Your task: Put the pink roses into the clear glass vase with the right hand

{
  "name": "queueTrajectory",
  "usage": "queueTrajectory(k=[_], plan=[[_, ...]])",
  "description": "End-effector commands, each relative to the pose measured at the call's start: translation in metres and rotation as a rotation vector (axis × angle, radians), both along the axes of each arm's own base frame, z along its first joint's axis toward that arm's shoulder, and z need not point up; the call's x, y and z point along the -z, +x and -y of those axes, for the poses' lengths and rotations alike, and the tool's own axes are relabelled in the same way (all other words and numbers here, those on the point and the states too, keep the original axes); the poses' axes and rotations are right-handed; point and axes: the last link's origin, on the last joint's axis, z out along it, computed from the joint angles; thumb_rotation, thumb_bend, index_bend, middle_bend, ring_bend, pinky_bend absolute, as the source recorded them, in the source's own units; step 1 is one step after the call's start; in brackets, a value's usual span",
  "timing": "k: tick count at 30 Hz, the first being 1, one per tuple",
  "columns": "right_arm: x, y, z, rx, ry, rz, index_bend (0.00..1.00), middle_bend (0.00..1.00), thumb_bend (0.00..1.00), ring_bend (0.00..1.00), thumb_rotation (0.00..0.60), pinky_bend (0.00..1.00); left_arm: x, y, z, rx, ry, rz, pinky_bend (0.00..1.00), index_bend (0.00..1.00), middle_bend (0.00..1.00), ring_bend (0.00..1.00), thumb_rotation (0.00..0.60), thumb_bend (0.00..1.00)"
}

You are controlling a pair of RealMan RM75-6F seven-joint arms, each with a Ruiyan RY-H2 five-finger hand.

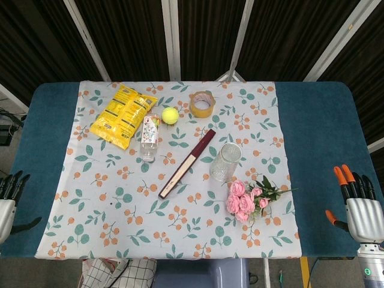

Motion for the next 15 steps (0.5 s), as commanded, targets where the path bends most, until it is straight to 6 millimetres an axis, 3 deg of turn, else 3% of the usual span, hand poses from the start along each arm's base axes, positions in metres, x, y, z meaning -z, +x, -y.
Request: queueTrajectory(k=[1,15], plan=[[0.0003,0.0004,-0.0001,-0.001,0.001,0.002,0.0,0.0,0.25,0.0,0.6,0.0,-0.0005,0.0001,0.0001,0.003,0.002,0.0,0.0,0.0,0.0,0.0,0.6,0.0],[0.0013,0.0019,-0.0022,-0.019,0.014,0.017,0.0,0.0,0.25,0.0,0.6,0.0,0.0001,0.0007,-0.0005,0.014,0.003,0.0,0.0,0.0,0.0,0.0,0.6,0.0]])
